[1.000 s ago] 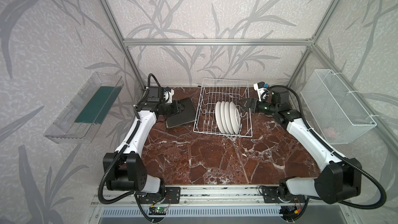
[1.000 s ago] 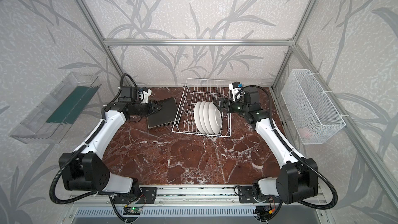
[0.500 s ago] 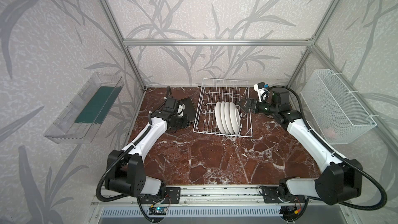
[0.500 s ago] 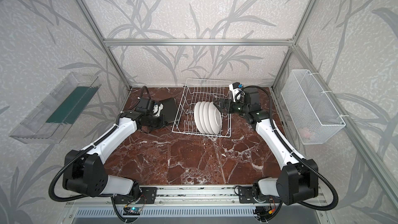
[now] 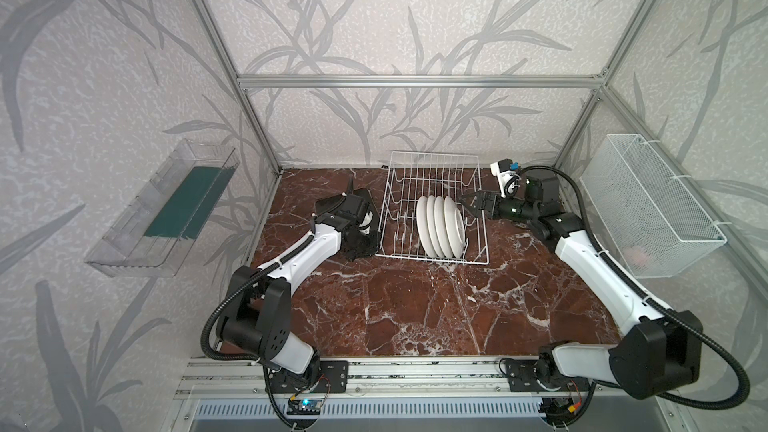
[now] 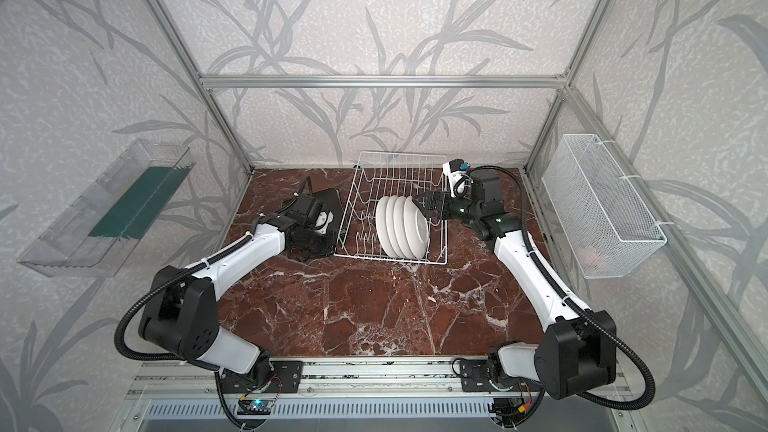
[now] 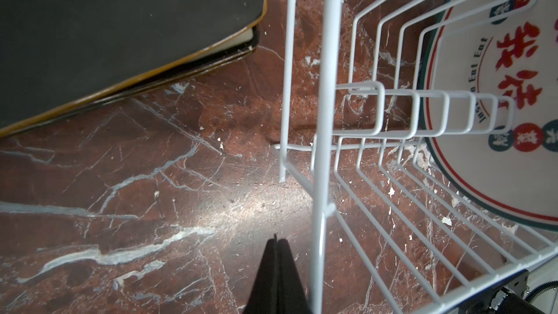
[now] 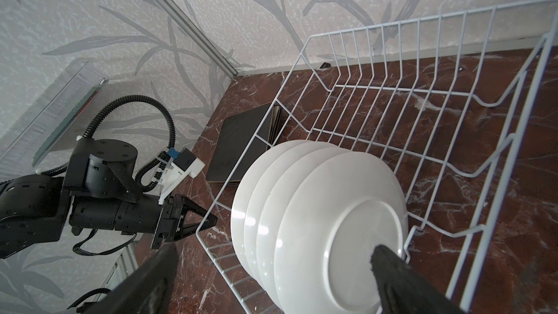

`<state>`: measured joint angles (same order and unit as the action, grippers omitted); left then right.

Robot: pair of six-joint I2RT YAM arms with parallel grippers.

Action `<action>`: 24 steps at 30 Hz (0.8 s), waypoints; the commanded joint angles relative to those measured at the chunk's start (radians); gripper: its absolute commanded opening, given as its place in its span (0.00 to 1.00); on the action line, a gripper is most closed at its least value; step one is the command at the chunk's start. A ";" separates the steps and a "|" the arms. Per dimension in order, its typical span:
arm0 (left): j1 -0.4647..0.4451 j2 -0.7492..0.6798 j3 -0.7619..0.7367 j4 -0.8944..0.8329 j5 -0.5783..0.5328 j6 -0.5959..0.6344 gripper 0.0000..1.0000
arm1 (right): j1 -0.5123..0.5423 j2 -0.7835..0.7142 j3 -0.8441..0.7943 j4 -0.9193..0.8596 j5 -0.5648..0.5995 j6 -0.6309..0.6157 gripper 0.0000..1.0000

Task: Unload the plates from the dish rack
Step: 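Move the left gripper down beside the rack toward the printed plates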

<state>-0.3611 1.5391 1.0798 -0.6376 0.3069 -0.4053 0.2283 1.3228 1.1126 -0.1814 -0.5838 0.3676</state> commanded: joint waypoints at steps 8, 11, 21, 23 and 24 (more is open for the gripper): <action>-0.081 0.014 0.022 -0.031 0.022 -0.037 0.00 | 0.005 -0.027 -0.015 -0.012 0.005 -0.015 0.99; -0.099 0.019 0.022 -0.025 0.020 -0.047 0.00 | 0.005 -0.027 -0.016 -0.011 0.007 -0.017 0.99; -0.142 0.046 0.038 -0.030 0.012 -0.039 0.00 | 0.005 -0.022 -0.020 -0.014 0.013 -0.022 0.99; -0.142 0.036 0.049 -0.063 -0.028 -0.032 0.00 | 0.005 -0.022 -0.017 -0.019 0.017 -0.028 0.99; -0.142 0.029 0.059 -0.089 -0.051 -0.026 0.00 | 0.004 -0.022 -0.018 -0.021 0.020 -0.031 0.99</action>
<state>-0.4969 1.5784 1.0897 -0.6731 0.3042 -0.4400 0.2283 1.3228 1.1019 -0.1913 -0.5747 0.3611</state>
